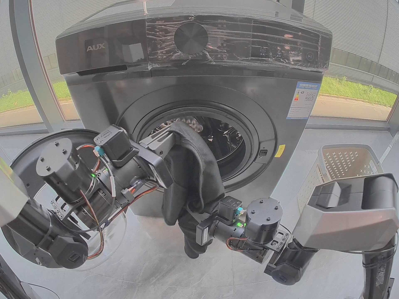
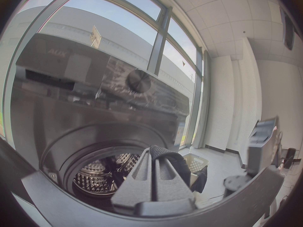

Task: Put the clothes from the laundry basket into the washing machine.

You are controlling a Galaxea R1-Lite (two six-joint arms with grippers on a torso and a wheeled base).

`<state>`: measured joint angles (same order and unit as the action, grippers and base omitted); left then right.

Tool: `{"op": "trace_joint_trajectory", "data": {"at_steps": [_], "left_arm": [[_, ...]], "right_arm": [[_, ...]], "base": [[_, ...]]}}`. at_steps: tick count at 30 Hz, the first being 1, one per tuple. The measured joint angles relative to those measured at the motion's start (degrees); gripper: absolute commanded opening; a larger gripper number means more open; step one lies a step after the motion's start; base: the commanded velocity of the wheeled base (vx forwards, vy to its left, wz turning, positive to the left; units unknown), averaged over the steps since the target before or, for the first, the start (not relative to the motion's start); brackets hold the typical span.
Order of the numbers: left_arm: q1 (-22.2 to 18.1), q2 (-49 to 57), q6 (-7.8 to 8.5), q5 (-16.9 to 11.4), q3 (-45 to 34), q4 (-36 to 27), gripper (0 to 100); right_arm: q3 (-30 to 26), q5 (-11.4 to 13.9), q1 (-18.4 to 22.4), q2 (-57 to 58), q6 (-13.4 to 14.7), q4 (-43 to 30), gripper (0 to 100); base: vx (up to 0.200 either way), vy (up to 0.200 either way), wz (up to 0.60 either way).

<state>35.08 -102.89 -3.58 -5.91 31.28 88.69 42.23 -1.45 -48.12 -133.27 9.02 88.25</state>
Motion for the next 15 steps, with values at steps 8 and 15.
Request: {"op": "trace_joint_trajectory", "data": {"at_steps": [8,15], "left_arm": [[-4.0,-7.9,0.24,4.2,1.6,0.0,0],[-6.1,-11.2,0.26,4.3,1.8,0.0,100]], "right_arm": [[-5.7,-0.1,-2.5,7.0,0.8,0.0,0],[-6.4,0.0,-2.5,8.7,0.9,0.0,0]], "base": [[0.000,0.000,0.00],[0.000,0.000,0.00]]}}
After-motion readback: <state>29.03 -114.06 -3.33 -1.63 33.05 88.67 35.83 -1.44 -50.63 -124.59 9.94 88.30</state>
